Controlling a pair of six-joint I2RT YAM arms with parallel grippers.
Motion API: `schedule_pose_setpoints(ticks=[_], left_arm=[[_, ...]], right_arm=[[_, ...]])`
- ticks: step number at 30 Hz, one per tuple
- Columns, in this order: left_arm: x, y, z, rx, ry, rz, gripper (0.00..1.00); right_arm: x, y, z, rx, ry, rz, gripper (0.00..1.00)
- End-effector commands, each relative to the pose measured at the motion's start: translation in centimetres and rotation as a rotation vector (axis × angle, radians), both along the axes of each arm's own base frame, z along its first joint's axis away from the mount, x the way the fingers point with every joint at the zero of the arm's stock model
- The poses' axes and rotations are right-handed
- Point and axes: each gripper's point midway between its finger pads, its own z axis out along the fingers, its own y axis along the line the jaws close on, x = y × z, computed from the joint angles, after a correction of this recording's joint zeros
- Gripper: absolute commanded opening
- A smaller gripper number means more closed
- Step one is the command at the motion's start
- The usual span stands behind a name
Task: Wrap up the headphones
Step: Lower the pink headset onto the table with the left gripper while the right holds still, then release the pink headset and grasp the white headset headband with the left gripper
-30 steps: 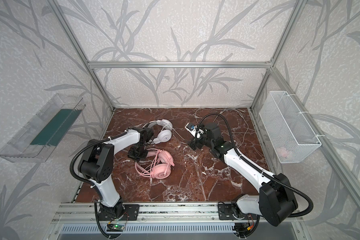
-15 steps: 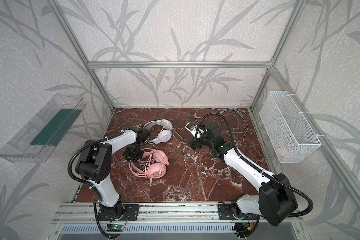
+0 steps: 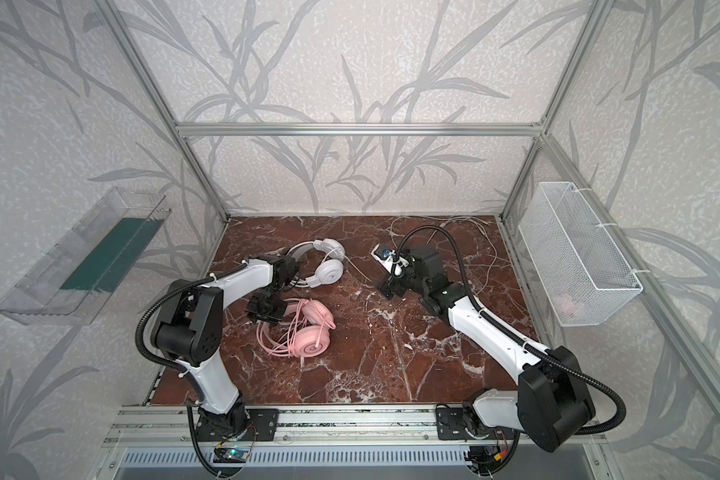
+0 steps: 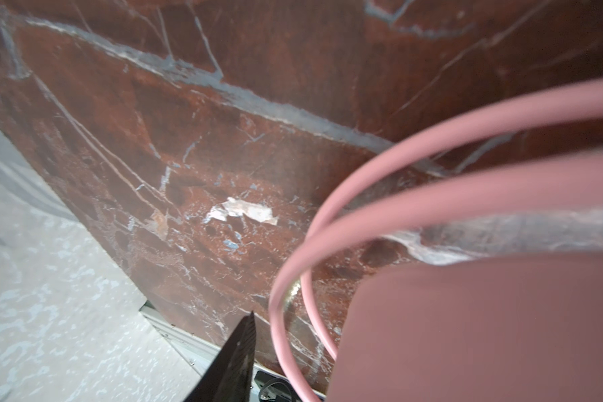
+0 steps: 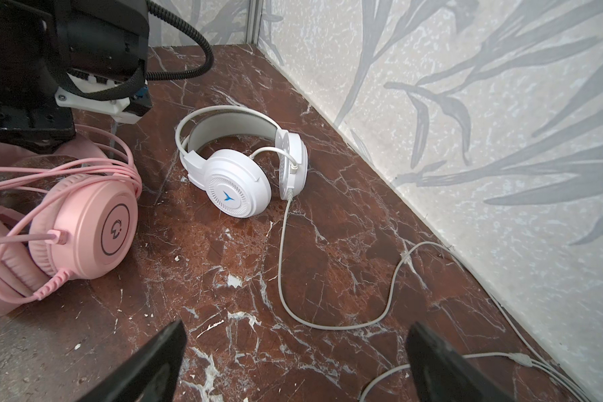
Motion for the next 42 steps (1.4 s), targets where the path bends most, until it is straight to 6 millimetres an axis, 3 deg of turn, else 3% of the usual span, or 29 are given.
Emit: schedule_pose_setpoints(ticks=[1,12,16,19,26,35,42], left_arm=[[-0.3,-0.5,0.8,-0.041,0.001,0.031,0.45],[-2.1,-0.8,-0.8,-0.041,0.055,0.133,0.45],[-1.9,-0.2,0.1,-0.019,0.029,0.139,0.48],[-1.5,0.0,1.2,-0.031,-0.026,0.164,0.56],[-1.2,0.4,2.0,-0.089,-0.183,0.34,0.63],[-2.0,-1.6,-1.2,-0.228,-0.18,0.482,0.61],[-3.0,-2.0,-3.2,-0.239,-0.137,0.505,0.5]], right_arm=[[0.1,0.1,0.1,0.016,-0.007,0.001,0.99],[-0.1,-0.2,0.4,0.014,-0.015,0.0,0.99],[-0.2,-0.3,0.3,0.014,-0.014,0.0,0.99],[-0.2,-0.2,0.2,0.017,-0.009,0.003,0.99],[-0.3,-0.1,0.3,0.027,-0.006,0.007,0.99],[-0.4,-0.1,0.4,0.029,-0.005,0.008,0.99],[-0.4,-0.2,0.5,0.026,-0.006,0.002,0.99]])
